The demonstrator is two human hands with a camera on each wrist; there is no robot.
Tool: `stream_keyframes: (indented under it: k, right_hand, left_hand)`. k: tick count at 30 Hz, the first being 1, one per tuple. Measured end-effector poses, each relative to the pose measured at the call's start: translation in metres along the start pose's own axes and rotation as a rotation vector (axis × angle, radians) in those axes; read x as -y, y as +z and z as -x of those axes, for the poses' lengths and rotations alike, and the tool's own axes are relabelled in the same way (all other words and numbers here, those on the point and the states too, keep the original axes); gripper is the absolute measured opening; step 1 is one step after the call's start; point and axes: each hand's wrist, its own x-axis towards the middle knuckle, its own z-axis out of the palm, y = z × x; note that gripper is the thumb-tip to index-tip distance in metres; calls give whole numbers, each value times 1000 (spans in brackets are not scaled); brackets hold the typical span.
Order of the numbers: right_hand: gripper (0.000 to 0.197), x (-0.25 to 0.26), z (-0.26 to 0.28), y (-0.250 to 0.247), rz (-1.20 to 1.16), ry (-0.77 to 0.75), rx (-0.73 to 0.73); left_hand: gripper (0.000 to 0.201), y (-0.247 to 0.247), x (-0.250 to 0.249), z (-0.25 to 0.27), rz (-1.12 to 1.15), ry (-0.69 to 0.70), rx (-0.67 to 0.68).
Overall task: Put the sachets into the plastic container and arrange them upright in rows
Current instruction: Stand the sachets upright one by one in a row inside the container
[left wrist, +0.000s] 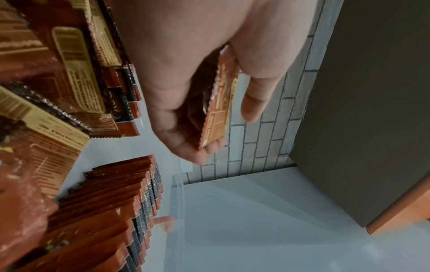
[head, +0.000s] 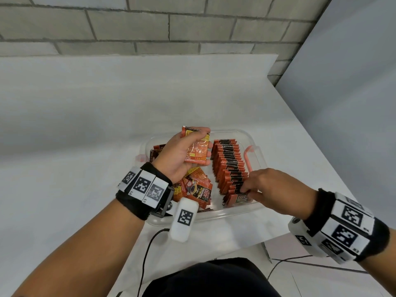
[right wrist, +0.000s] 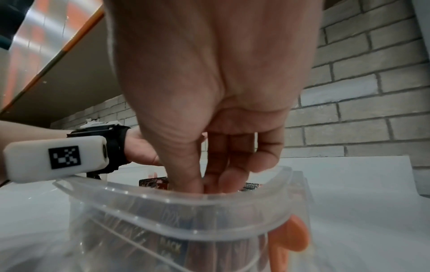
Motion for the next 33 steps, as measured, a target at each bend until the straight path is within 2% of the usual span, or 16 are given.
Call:
stream_keyframes:
  k: [7, 15, 22, 33]
  right_hand:
    - [16, 1, -6, -4, 105, -4, 114]
    - [23, 3, -15, -4, 188, 14, 150]
    - [17, 3, -18, -4, 239, 33, 140]
    - [4, -3, -19, -6, 142, 50, 161]
  left_hand:
    - [18, -1, 0, -1, -14, -5, 0]
    - [18, -1, -2, -2, -9, -14, 7]
    - [18, 0, -4, -3, -26, -20, -1]
    - [19, 0, -6, -3, -52, -35, -18]
